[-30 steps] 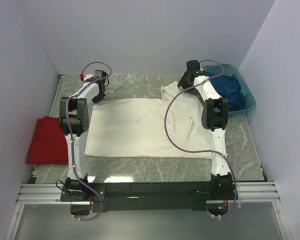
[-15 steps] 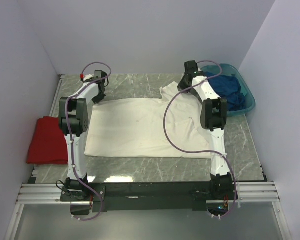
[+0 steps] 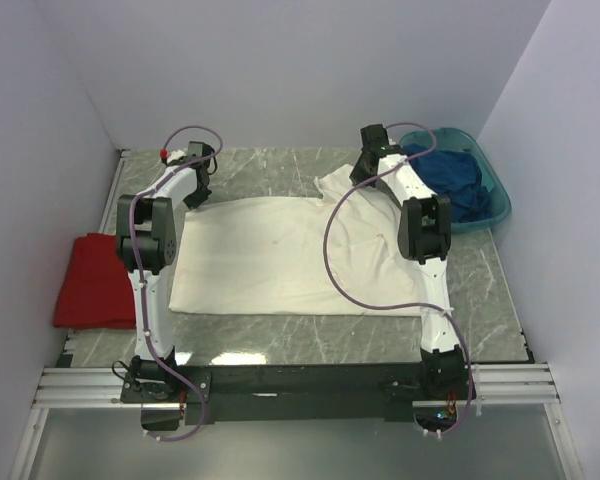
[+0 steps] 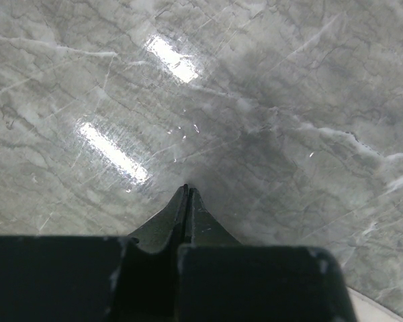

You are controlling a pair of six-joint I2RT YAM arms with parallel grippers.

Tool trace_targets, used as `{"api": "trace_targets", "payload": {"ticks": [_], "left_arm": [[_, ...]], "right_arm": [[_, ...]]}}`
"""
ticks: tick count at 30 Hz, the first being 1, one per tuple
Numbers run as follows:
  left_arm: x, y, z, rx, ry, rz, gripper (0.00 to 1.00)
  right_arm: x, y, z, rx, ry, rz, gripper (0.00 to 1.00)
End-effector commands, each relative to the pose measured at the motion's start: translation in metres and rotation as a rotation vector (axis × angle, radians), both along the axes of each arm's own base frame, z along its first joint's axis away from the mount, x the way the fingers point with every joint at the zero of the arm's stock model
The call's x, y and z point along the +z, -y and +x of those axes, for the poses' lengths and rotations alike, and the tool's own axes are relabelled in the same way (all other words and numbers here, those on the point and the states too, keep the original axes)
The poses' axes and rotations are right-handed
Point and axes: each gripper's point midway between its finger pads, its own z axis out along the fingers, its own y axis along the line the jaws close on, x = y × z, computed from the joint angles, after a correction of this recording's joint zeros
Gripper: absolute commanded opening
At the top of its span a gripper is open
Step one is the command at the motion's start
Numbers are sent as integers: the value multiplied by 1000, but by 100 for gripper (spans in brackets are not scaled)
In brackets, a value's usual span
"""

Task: Fold and stack the t-shirts
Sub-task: Fold the tshirt

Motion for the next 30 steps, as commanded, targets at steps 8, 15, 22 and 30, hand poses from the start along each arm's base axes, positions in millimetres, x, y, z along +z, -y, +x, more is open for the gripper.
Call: {"api": "trace_targets", "payload": {"ticks": [8,15,22,30], "left_arm": [[28,-5,10,6,52,-11,0],[36,-14,26,3,81,-12,0],[38,-16,34,-5,90,-17,0],[41,-20,37,-3,99,-8,0]], "right_arm": [[54,24,-1,-39,139,-52,0],[109,55,5,-79,268,-40,0],[127,60,1,-63,320,-19,0],[137,59,-9,-55,343,-7,0]]}}
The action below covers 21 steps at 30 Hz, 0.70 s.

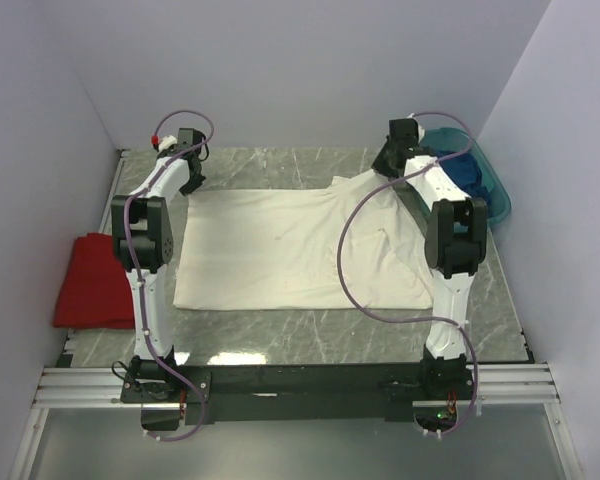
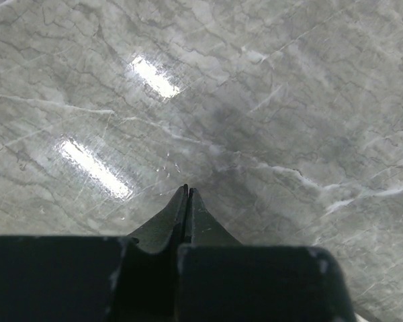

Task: Fold and stack the t-shirts
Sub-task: Fold the tshirt

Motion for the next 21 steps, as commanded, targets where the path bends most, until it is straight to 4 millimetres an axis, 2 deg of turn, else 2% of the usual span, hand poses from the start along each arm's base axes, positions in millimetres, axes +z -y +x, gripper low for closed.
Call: {"api": "trace_targets", "payload": {"ticks": [1,3,5,6,8,9,12,13,14,15,16,17,19,20,21], "left_arm": [[10,-7,10,-7,21,12,0],[19,-10,17,-10,43,14,0],[29,-11,24,-28,71,8,0],[34,-11,26,-31,84,7,0],[39,-9,29,-44,100,-1,0],[42,-8,29,-50,105,-6,0],[37,-5,23,-56,92,-26,0],[41,-4,22,-53,107,-33,0],[35,-4,16,-52,90,-35,0],[39,-3,14,-52,97,-41,0],[39,-3,12,-45,98,-47,0],[36,-2,7,-41,86,-51,0],[44,-1,3,-31,99,-66,0],[41,0,-2,-29,90,-71,0],[48,0,-4,-27,101,-78,0]], "right_arm": [[45,5,2,1,117,-4,0],[52,8,-1,-5,129,-10,0],[48,9,-8,-6,122,-12,0],[55,11,-11,-9,135,-7,0],[52,12,-16,-11,137,-7,0],[58,13,-18,-11,147,-6,0],[60,13,-25,-11,150,-6,0],[59,13,-28,-10,146,-6,0],[59,13,-30,-8,144,-6,0],[65,13,-33,-7,155,-4,0],[62,13,-37,-8,146,-5,0],[68,15,-40,-11,153,-6,0],[63,17,-49,-18,134,-9,0],[63,17,-53,-19,130,-11,0],[68,18,-57,-21,136,-12,0]]}}
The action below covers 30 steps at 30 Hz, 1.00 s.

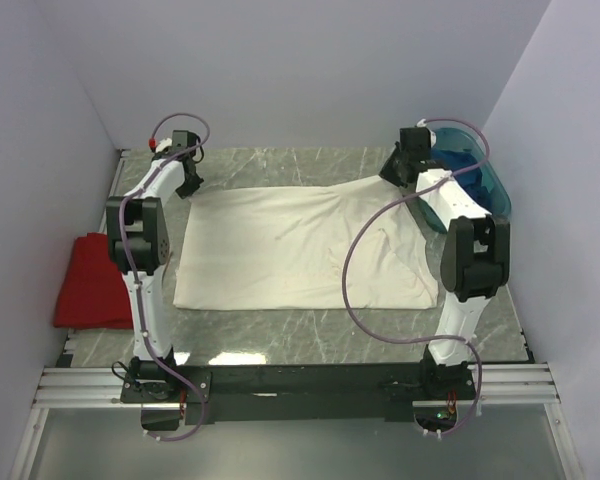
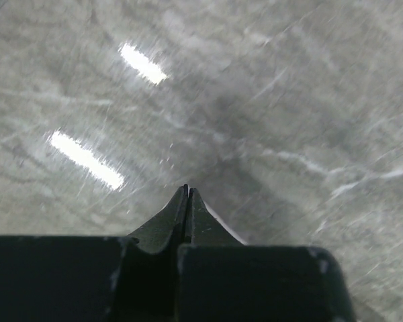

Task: Fold and stack the t-shirts
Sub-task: Fold the tshirt

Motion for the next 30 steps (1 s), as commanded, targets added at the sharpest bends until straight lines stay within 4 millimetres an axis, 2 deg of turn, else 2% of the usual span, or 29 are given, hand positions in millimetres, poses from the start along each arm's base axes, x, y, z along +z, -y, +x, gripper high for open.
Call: {"api": "trace_targets", "payload": {"ticks": [1,2,3,4,5,6,7,8,10,11,13,14,15,16,17,18,19,21,23,24,26,27,28,30], "left_arm": [[52,0,-1,23,109,-33,0],[48,1,-6,26,99,-38,0],[56,1,-8,29,114,-43,0],[53,1,-15,42,102,-46,0],[53,1,-18,49,102,-51,0],[62,1,-21,49,123,-56,0],[64,1,-24,62,129,-60,0],[58,1,-32,67,113,-64,0],[67,2,-39,77,135,-80,0],[59,4,-48,82,114,-91,0],[66,5,-56,97,139,-110,0],[55,5,-67,103,115,-111,0],[62,5,-72,107,131,-119,0],[60,5,-77,122,131,-125,0],[51,4,-87,129,109,-125,0],[56,5,-91,131,123,-130,0],[46,6,-101,140,101,-140,0],[50,7,-108,146,126,-157,0],[40,7,-122,165,109,-166,0],[45,7,-124,170,126,-168,0],[43,6,-133,183,128,-170,0],[43,5,-136,193,129,-170,0],[39,6,-141,198,121,-176,0],[43,6,-145,202,140,-183,0]], "right_arm": [[31,12,-12,-30,65,-18,0],[36,13,-17,-33,73,-20,0],[37,13,-20,-34,71,-19,0],[30,14,-27,-36,50,-23,0],[35,16,-32,-44,58,-24,0],[28,17,-40,-44,39,-27,0],[27,18,-43,-47,39,-27,0],[32,18,-48,-49,49,-26,0],[22,21,-60,-57,24,-33,0],[25,21,-64,-59,30,-30,0],[14,20,-76,-55,3,-26,0],[17,21,-80,-55,15,-23,0],[7,20,-89,-53,-8,-23,0],[6,18,-92,-47,-5,-22,0],[7,19,-97,-51,-2,-20,0],[4,19,-100,-50,-8,-23,0],[-3,19,-107,-52,-27,-25,0],[-11,20,-118,-57,-42,-25,0],[-10,20,-126,-59,-35,-17,0],[-18,20,-134,-59,-51,-15,0],[-16,16,-140,-47,-39,2,0],[-23,16,-147,-45,-50,4,0],[-23,14,-149,-42,-43,10,0],[-27,11,-155,-33,-49,12,0]]}}
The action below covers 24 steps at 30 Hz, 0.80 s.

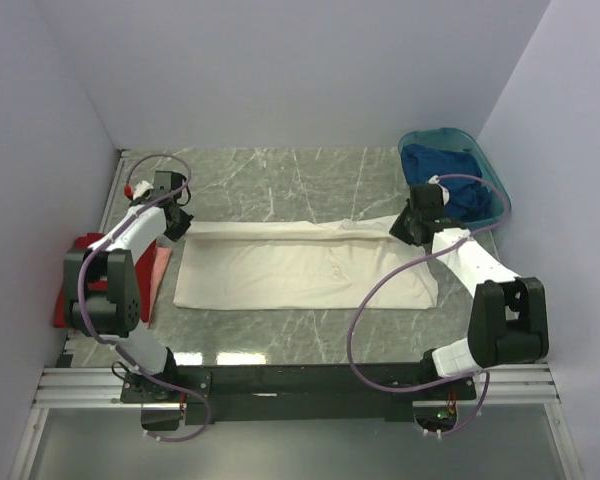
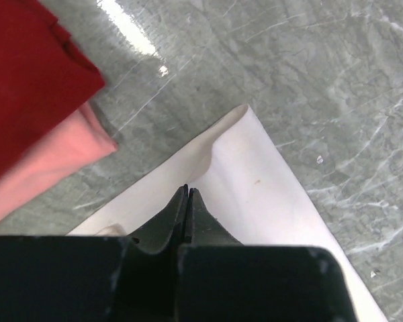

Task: Fold and stack the t-shirts
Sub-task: Fold the tshirt

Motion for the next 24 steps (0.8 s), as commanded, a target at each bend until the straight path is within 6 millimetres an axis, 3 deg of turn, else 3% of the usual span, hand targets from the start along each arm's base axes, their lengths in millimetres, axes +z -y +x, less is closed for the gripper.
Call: {"api": "trace_targets", "payload": {"ticks": [1,6,15,24], "left_arm": [[19,-1,1,39,95,-24,0],[18,0,-9,37,107,-28,0],[-3,1,-30,38,80,-40,0],[-6,-1,-37,43,77,-34,0]], "right_arm": [[16,-3,2,-3,76,9,0],[6,-6,-8,7,56,12,0],[1,-5,-21,9,43,11,0],[-1,-1,-31,4,40,-4,0]]}}
